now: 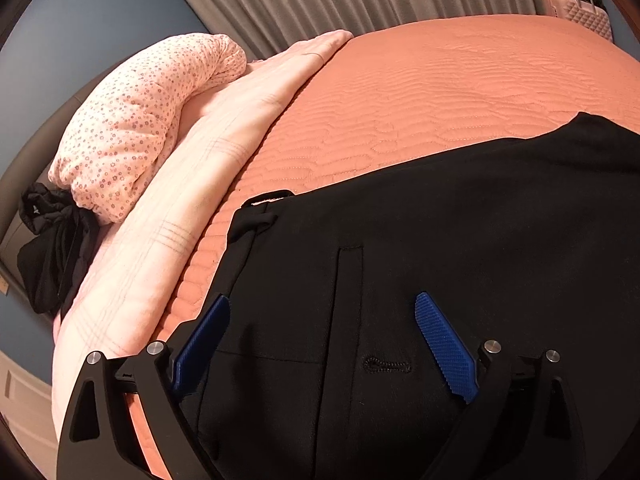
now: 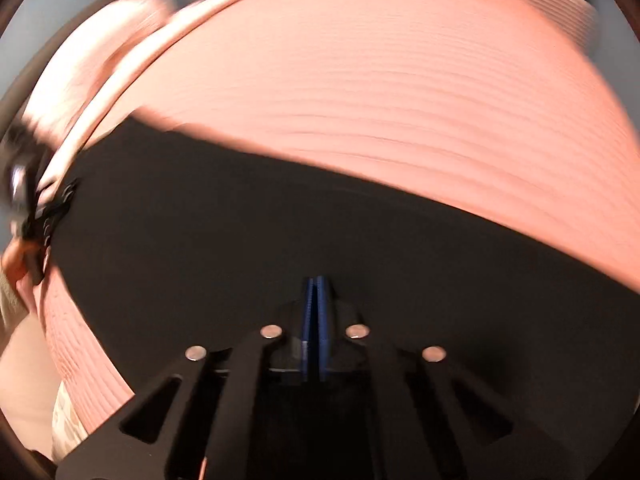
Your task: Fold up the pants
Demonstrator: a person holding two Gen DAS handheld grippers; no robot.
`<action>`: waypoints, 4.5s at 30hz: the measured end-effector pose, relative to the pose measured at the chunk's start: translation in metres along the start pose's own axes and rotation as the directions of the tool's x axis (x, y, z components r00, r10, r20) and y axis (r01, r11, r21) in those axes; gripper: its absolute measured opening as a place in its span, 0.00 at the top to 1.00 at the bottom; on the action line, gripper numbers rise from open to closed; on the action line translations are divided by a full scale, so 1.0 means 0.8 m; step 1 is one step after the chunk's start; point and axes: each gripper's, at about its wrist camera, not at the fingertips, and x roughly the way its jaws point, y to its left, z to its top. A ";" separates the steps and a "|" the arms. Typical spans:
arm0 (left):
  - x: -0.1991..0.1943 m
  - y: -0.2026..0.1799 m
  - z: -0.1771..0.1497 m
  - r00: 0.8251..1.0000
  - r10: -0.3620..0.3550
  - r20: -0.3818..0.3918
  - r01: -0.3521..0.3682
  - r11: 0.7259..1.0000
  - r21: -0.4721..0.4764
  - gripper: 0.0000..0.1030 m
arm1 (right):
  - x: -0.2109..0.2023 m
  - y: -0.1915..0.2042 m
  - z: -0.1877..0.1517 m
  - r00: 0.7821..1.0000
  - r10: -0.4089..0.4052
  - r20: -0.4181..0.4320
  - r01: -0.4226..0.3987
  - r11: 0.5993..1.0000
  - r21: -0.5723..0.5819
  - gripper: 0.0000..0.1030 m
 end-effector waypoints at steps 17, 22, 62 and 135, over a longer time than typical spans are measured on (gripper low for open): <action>-0.238 -0.194 0.063 0.959 -0.193 0.210 0.189 0.981 0.039 0.14 | -0.125 -0.149 -0.095 0.936 -0.332 0.115 0.262 0.878 0.400 0.35; -0.281 -0.227 0.072 0.935 -0.258 0.244 0.257 0.966 0.037 0.13 | -0.112 -0.189 -0.161 0.984 -0.069 0.165 -0.040 0.815 0.578 0.22; -0.210 -0.039 -0.037 0.991 -0.122 0.058 0.126 0.990 -0.062 0.12 | 0.074 0.421 -0.008 0.955 0.297 0.006 -0.287 0.927 -0.244 0.86; -0.273 -0.228 0.035 0.787 -0.569 0.241 0.570 0.819 0.073 0.90 | -0.188 0.135 -0.091 0.927 -0.091 0.363 0.079 0.996 0.048 0.21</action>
